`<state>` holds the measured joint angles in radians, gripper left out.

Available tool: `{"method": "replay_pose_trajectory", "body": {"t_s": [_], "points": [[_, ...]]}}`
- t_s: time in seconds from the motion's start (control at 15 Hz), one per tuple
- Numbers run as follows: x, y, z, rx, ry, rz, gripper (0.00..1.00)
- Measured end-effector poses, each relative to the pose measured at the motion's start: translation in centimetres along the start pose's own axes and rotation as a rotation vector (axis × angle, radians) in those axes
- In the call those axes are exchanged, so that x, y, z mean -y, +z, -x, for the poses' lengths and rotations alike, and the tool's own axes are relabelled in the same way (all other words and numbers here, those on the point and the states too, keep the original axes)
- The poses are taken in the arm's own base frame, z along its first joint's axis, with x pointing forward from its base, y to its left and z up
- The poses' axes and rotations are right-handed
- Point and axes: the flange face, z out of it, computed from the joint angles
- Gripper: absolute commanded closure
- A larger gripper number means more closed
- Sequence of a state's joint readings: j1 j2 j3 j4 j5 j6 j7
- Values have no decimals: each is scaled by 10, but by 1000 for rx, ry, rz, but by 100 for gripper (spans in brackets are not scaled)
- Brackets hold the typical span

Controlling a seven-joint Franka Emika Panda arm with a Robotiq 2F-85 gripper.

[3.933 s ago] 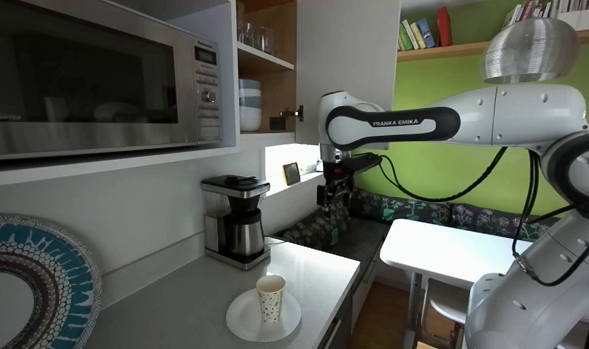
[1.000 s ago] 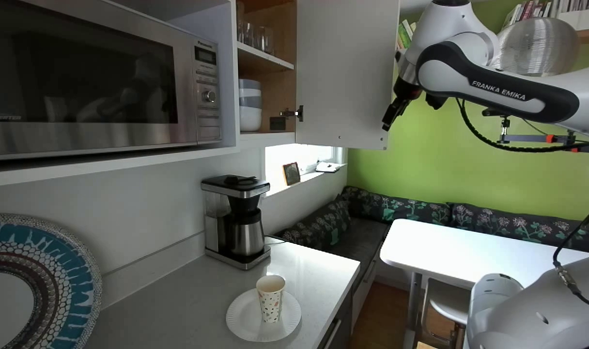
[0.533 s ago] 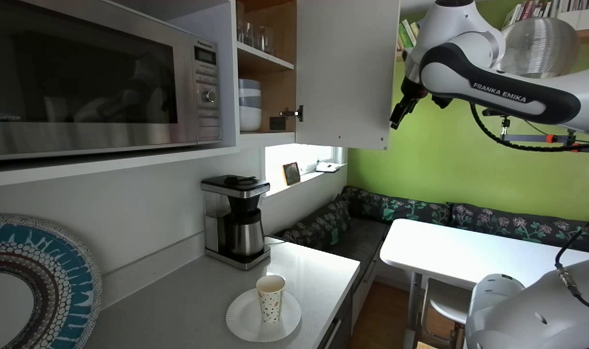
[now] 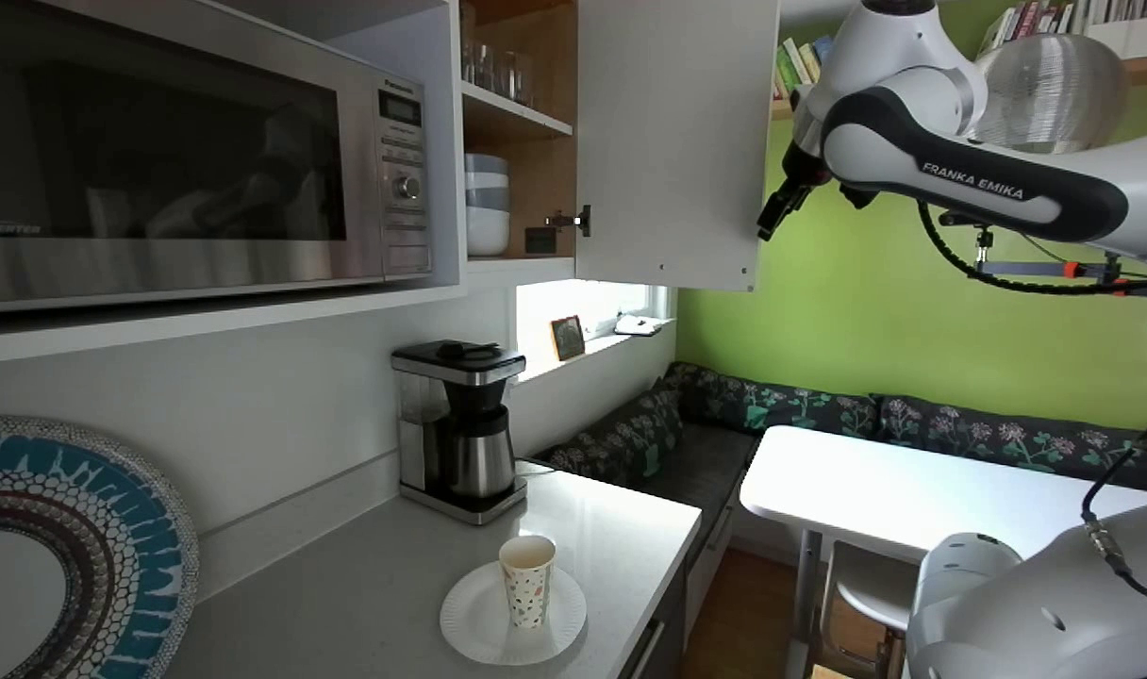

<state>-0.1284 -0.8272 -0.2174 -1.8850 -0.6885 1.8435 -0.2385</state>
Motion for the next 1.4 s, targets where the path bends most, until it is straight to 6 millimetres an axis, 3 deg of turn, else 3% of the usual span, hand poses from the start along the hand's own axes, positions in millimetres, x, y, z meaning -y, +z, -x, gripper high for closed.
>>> {"method": "replay_pose_trajectory", "body": {"t_s": [0.27,0.73,1.4], "points": [[-14,12,5,-37,51,-54,0],[-10,14,2,-88,125,-221,0],[-14,25,-8,-200,112,-257,0]]}}
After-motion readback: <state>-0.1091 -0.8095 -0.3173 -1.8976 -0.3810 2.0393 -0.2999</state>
